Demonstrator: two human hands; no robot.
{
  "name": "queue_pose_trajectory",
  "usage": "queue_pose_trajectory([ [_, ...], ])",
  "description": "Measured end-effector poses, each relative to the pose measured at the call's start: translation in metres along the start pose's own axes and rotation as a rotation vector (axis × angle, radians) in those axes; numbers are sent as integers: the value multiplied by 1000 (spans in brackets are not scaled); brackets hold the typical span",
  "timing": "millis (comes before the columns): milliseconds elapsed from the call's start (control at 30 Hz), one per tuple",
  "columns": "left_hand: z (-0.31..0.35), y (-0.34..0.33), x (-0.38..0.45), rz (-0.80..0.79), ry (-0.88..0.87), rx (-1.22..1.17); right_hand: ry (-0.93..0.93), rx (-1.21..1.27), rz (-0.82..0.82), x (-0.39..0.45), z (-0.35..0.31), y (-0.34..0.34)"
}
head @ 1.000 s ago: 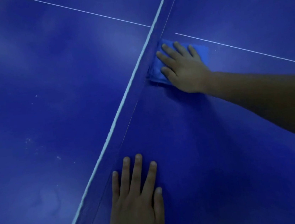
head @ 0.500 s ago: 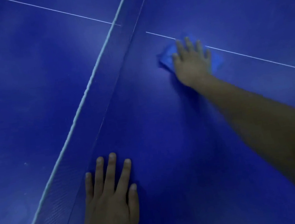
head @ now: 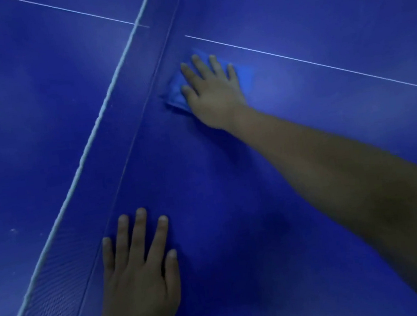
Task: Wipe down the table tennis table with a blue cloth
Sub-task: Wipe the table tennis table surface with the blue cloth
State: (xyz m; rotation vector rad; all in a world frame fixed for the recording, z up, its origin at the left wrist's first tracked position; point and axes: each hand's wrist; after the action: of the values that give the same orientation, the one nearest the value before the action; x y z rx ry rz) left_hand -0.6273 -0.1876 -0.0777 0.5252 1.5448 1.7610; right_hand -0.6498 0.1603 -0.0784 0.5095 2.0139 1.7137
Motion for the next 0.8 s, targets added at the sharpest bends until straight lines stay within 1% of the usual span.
queue_pose_trajectory([
  [33,0,0,0,5,-1,-9,-58,-34,22,-10,24,2],
  [100,-1,-2,0,11,1,-9,-308,-74,89,-36,84,7],
  [167,-1,-1,0,3,2,-6,-603,15,136,-64,136,15],
  [200,0,0,1,1,1,-8,-720,69,159,-70,149,19],
  [233,0,0,0,-1,2,-9,-795,107,177,-70,151,20],
  [267,1,1,-1,-3,5,-8,-810,125,183,-65,142,19],
  [300,1,2,-1,-3,7,-11,-761,120,178,-57,127,17],
  [333,2,3,-1,-2,8,-16,-652,96,159,-50,107,14],
  [400,3,3,0,-1,10,-14,-342,20,96,-44,68,3],
  [433,3,3,-1,0,12,-7,-207,-4,54,-46,59,-1],
  [467,3,2,-1,0,12,-2,-122,-18,20,-52,62,0],
  [500,2,2,-2,0,10,-3,-102,-41,9,-58,78,4],
  [533,2,2,-2,2,10,-6,-149,-81,30,-64,103,7],
  [567,2,2,-1,3,12,-5,-256,-107,60,-73,131,11],
  [633,3,2,-1,-3,18,1,-567,-42,110,-96,186,22],
  [667,3,3,-1,-7,21,-1,-719,27,138,-103,200,26],
  [700,4,3,-1,-12,24,-4,-819,79,161,-106,203,26],
  [733,4,4,-2,-15,26,-8,-845,91,177,-105,194,23],
  [767,5,5,-2,-14,28,-13,-789,73,181,-101,178,19],
  [800,5,5,-2,-10,29,-17,-664,42,172,-97,156,14],
])
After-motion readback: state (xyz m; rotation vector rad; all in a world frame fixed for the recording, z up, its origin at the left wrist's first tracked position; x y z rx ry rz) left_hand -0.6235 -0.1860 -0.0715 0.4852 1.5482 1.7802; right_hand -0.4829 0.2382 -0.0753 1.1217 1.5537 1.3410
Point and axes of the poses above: each hand's wrist, its own x-axis towards the middle knuckle, its own y-axis out of the back of the hand, z = x × y, and after that the axes turned 9 degrees about y, right-handed
